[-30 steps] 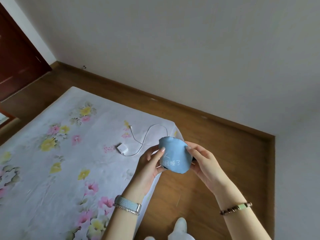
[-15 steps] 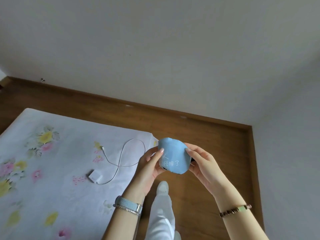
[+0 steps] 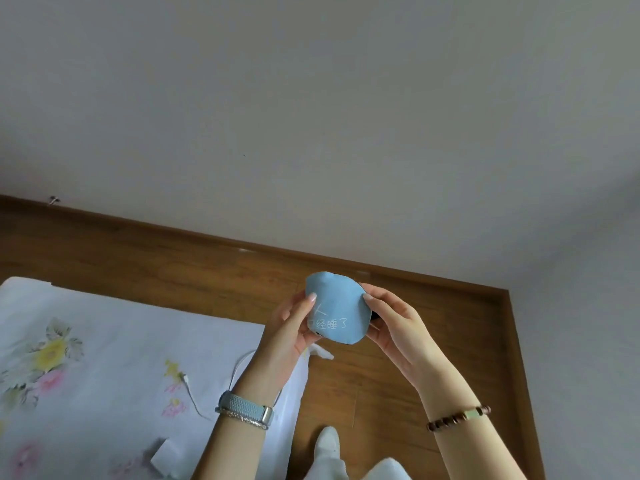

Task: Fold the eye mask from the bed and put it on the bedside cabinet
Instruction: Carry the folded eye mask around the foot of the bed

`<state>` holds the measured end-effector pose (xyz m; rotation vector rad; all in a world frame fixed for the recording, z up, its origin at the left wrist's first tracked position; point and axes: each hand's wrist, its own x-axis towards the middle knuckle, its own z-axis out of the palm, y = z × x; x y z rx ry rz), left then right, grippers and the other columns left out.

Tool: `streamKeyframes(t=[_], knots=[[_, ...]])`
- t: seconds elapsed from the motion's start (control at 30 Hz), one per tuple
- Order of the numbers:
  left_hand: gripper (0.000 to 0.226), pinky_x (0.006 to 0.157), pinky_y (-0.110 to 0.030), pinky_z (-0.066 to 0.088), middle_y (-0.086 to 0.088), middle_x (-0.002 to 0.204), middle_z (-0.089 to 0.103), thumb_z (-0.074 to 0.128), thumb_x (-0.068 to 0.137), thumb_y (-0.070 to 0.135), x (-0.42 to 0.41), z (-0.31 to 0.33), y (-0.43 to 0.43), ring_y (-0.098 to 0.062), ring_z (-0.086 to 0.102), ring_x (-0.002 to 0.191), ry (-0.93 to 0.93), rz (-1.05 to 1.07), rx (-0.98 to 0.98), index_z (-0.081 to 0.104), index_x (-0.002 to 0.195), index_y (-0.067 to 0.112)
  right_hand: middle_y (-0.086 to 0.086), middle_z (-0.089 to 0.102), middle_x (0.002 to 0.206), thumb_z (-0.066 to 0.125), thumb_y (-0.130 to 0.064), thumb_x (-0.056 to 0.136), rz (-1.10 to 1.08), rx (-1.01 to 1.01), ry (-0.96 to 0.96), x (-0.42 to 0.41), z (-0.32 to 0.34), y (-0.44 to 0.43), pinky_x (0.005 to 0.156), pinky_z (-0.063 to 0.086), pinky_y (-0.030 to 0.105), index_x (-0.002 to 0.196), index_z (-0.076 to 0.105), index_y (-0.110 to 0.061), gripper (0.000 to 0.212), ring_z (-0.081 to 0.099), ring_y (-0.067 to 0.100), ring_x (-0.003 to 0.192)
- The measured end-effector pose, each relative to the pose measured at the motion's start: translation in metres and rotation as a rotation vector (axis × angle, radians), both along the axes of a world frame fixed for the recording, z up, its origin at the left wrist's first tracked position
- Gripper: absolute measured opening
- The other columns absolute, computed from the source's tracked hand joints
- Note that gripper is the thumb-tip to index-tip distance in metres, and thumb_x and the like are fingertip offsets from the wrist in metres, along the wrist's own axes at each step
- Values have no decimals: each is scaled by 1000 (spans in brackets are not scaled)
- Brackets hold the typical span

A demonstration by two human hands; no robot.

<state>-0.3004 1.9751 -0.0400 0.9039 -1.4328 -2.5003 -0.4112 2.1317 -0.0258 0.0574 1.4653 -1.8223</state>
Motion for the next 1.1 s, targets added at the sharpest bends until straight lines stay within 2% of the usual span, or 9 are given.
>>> streamKeyframes(t=[0.33,0.57,0.77,0.87,0.97,1.03,1.1], knots=[[54,90,-43,58,-16,125,67,65,82,36,-94,-8,-47,-27,70,110,-26,73,3,59,131,13,3,76,98,58,-15,96,66,-15,-43,-102,-12,-57,77,60,31,107,73,-11,19,71,17,91],[52,82,-37,60,-14,124,68,67,84,32,-178,-16,-82,-26,70,111,8,258,59,58,131,13,15,69,111,55,-13,98,252,-4,-33,-210,-15,-114,76,58,32,112,68,-3,22,67,24,98],[51,86,-38,58,-11,124,70,72,85,36,-232,-27,-115,-28,67,116,54,436,114,60,130,16,14,72,107,54,-10,98,449,7,-2,-288,-10,-174,75,59,31,117,67,-1,25,68,21,90],[51,83,-38,59,-11,121,71,75,81,35,-246,-33,-131,-27,69,113,32,541,130,62,127,16,12,73,103,54,-8,98,541,19,19,-307,-12,-205,70,59,28,115,69,-2,24,71,17,83],[51,82,-39,60,-10,120,70,76,77,34,-250,-35,-150,-26,71,109,-39,670,134,63,123,18,15,72,108,55,-9,97,623,33,2,-316,-18,-238,74,58,30,116,70,-4,24,68,20,88],[44,79,-37,60,-7,116,71,72,82,33,-249,-36,-165,-24,72,106,-64,723,111,62,123,20,17,72,111,56,-10,97,683,39,-12,-317,-22,-264,76,58,31,115,71,-5,24,68,22,91],[35,77,-36,60,-8,115,71,67,88,27,-244,-35,-183,-26,72,106,-64,778,103,62,122,19,15,73,106,57,-9,96,738,30,-27,-315,-25,-291,74,59,30,113,72,-6,23,69,19,87]])
